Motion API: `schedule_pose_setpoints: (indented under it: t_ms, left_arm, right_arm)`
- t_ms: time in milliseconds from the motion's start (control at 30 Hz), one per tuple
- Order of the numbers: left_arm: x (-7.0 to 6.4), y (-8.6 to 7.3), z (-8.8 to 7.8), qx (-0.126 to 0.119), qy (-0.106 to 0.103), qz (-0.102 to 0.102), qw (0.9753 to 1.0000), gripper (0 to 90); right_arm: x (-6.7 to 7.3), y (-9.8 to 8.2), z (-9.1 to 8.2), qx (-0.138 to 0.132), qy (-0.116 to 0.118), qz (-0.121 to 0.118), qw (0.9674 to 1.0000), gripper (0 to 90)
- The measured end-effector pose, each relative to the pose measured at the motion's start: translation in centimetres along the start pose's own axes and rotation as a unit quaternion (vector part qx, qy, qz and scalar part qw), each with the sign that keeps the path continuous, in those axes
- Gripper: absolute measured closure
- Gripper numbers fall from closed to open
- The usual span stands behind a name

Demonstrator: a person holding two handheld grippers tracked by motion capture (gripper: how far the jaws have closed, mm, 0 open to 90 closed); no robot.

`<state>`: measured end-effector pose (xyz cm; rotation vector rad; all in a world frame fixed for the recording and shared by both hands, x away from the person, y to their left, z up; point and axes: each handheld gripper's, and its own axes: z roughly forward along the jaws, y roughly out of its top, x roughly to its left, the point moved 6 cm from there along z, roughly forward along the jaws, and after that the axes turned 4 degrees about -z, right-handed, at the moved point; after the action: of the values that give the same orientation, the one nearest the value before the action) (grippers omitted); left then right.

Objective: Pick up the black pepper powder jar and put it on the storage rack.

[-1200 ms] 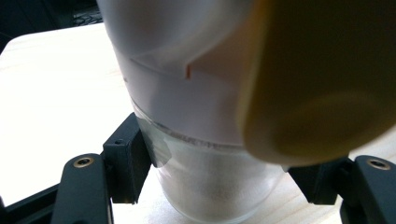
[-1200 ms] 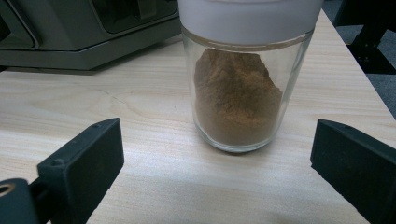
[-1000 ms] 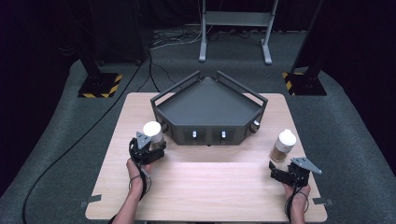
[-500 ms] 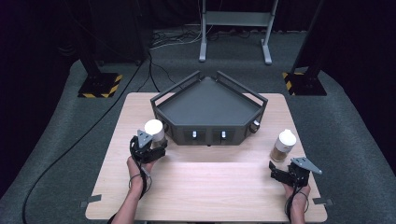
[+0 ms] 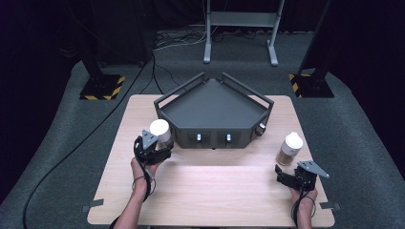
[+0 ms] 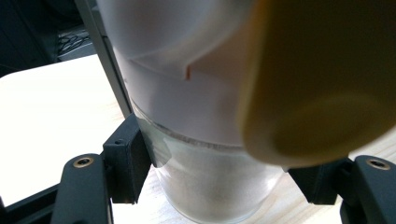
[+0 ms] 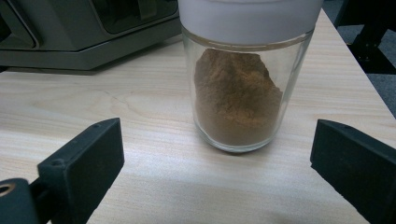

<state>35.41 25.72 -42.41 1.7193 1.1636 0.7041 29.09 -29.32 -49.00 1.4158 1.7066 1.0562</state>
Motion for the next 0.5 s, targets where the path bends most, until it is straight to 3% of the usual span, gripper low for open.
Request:
schedule_pose_setpoints:
  t_ms: [500]
  left_arm:
    - [-0.5,1.6,-0.5,-0.009,-0.011,0.008,0.9999,30.4]
  right_arm:
    - [0.0,0.0,0.0,0.001,0.000,-0.001,1.0000,2.1]
